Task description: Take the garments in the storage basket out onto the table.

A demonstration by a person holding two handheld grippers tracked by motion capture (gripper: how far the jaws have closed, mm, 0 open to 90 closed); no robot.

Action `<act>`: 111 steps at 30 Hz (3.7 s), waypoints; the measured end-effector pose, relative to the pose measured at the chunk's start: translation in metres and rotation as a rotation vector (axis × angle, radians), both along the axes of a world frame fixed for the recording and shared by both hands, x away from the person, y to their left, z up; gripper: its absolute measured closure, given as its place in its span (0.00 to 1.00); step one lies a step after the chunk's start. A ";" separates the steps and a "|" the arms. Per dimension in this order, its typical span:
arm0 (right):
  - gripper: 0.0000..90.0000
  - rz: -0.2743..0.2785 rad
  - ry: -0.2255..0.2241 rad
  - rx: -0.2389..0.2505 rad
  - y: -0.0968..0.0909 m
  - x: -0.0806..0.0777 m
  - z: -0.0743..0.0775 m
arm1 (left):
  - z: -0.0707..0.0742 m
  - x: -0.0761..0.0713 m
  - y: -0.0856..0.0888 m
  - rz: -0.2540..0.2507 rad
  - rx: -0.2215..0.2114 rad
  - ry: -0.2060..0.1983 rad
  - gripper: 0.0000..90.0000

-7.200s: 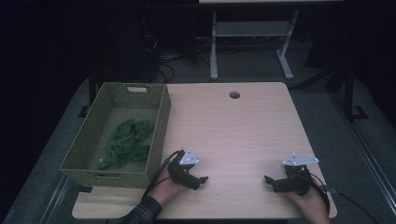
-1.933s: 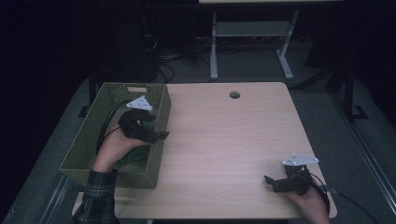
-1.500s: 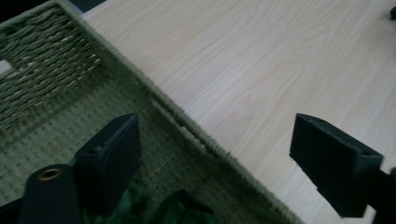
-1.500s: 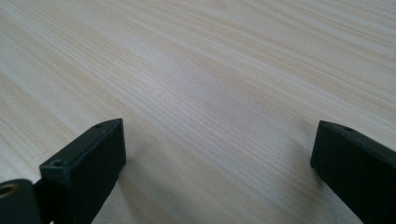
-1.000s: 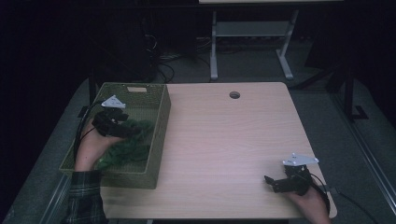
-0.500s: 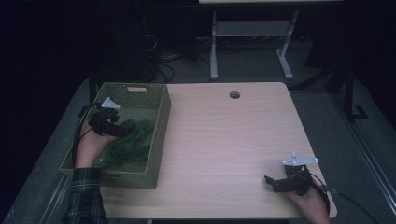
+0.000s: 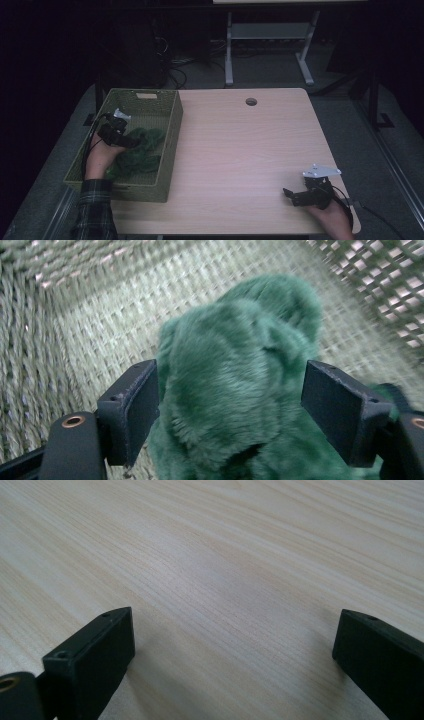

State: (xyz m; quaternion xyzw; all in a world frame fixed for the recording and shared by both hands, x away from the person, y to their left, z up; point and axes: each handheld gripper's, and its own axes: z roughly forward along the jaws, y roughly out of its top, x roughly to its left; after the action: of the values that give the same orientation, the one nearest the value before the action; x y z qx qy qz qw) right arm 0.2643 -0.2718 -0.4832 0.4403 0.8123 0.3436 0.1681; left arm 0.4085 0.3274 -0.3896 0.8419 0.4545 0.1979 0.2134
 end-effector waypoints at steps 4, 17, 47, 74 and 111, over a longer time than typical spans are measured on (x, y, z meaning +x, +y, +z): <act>0.03 0.000 0.000 0.000 0.000 0.000 0.000 | -0.006 0.003 0.001 0.009 0.024 0.025 0.25; 0.03 0.000 0.000 0.000 0.000 0.000 0.000 | -0.010 0.003 0.004 0.042 0.015 0.086 0.67; 0.03 0.000 0.000 0.000 0.000 0.000 0.000 | 0.067 -0.024 -0.001 -0.049 -0.161 -0.049 0.85; 0.03 -0.001 -0.001 0.000 0.000 0.000 0.000 | 0.146 -0.032 -0.003 -0.165 -0.220 -0.019 0.86; 0.03 -0.001 0.000 0.000 0.000 0.000 0.000 | 0.195 -0.040 -0.077 -0.384 -0.294 -0.079 0.86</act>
State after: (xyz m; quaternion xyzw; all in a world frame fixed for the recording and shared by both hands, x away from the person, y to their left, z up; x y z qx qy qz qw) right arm 0.2642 -0.2717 -0.4832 0.4407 0.8120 0.3436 0.1681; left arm 0.3681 0.2502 -0.1943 0.8644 0.3012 0.1181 0.3849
